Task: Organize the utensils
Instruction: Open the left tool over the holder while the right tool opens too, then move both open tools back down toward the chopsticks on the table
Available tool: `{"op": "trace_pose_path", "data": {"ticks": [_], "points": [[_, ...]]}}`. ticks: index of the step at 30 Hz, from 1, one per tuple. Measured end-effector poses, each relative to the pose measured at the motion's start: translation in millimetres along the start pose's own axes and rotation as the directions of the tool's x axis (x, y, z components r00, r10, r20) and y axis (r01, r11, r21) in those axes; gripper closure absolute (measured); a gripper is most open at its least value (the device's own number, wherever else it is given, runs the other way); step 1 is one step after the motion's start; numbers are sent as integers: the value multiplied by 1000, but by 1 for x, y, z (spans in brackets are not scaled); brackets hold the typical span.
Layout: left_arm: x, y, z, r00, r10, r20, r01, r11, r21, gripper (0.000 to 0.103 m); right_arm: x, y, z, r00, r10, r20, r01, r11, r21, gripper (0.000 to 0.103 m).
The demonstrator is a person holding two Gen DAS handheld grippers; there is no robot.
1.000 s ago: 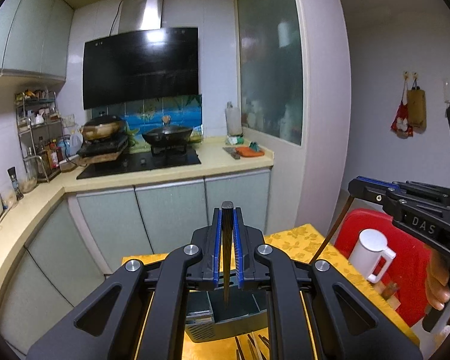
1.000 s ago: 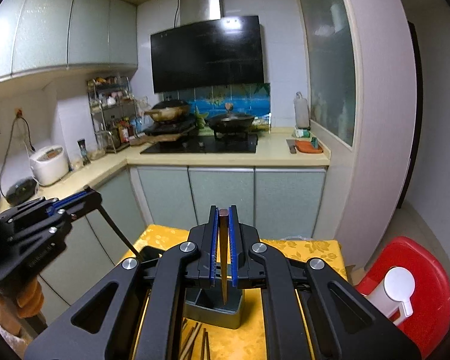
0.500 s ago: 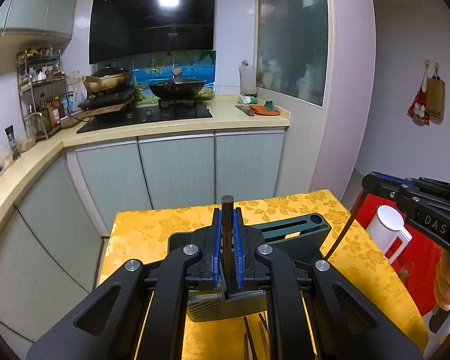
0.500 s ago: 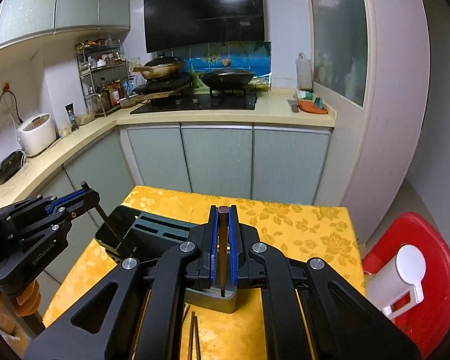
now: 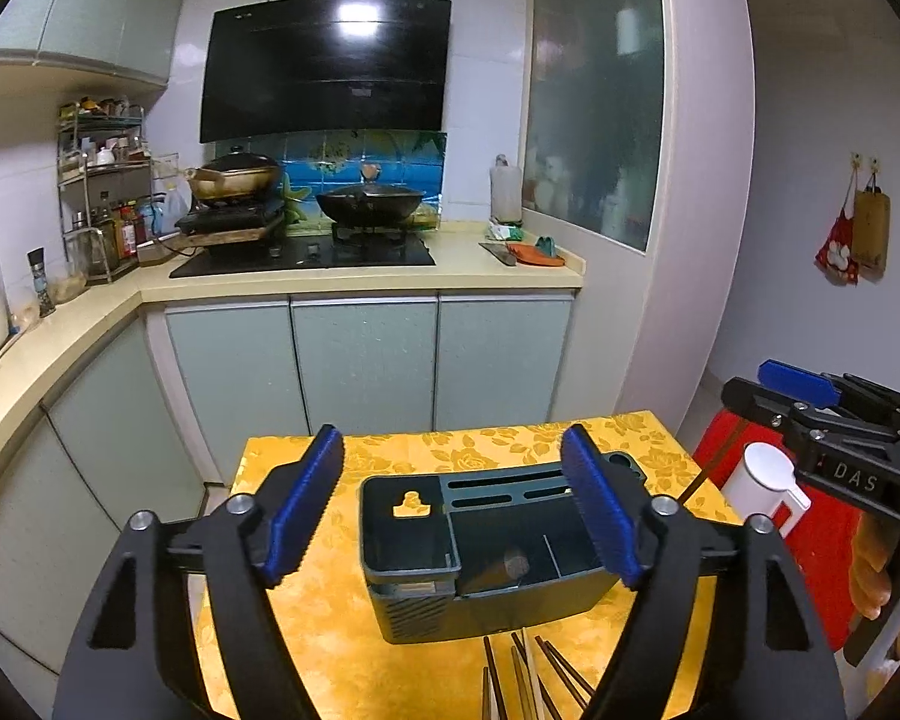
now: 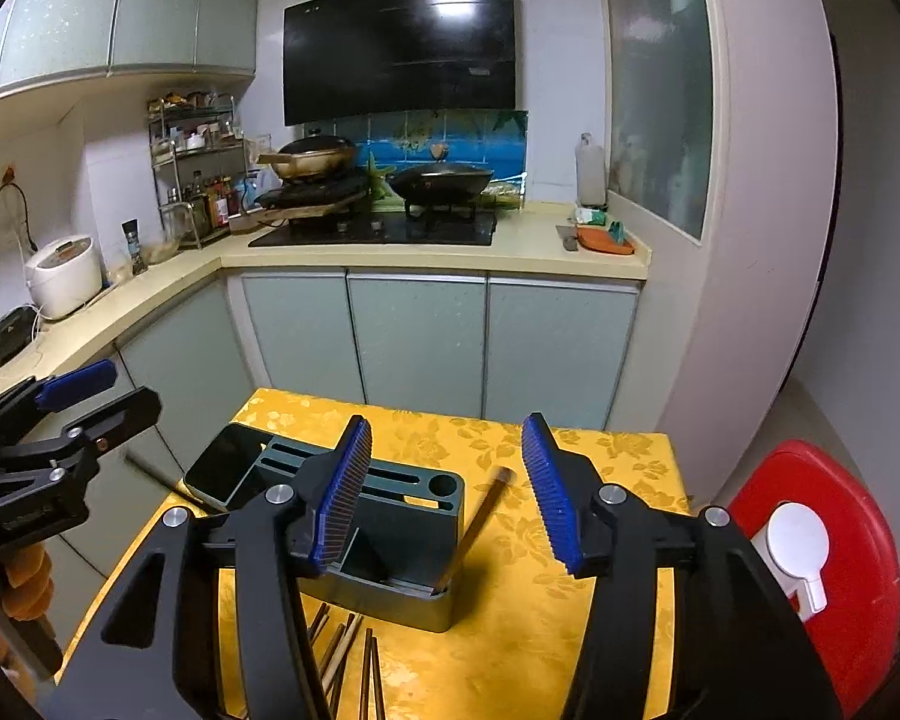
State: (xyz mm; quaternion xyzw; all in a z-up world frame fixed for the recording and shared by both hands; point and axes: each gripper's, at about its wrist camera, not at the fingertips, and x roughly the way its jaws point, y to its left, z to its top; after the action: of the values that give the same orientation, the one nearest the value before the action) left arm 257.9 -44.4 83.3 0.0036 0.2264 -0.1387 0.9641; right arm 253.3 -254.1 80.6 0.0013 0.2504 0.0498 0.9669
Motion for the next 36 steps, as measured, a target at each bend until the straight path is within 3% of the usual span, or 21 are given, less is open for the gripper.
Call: {"op": "trace_pose_path", "data": {"ticks": [7,11,16,29,36], "points": [[-20,7,-7,1000,15,20,-15,1000,-6,26,-28,-4,-1,999,-24,47,25,1000,-6,51],[-39,11,-11,998,22,51,-22,1000,-11,21,-52,-6,-5,994,-37,99,39,999,-18,44],[-64,15,-25,995,52,80,-51,999,-15,18,-74,-5,-19,990,-43,132,47,999,-25,43],[-109,7,-86,988,126,93,-130,991,40,16,-103,0,-91,988,-71,137,73,997,-12,41],[-118,8,-134,984,175,45,-177,983,50,16,-111,5,-145,989,-98,108,101,995,-20,35]]}}
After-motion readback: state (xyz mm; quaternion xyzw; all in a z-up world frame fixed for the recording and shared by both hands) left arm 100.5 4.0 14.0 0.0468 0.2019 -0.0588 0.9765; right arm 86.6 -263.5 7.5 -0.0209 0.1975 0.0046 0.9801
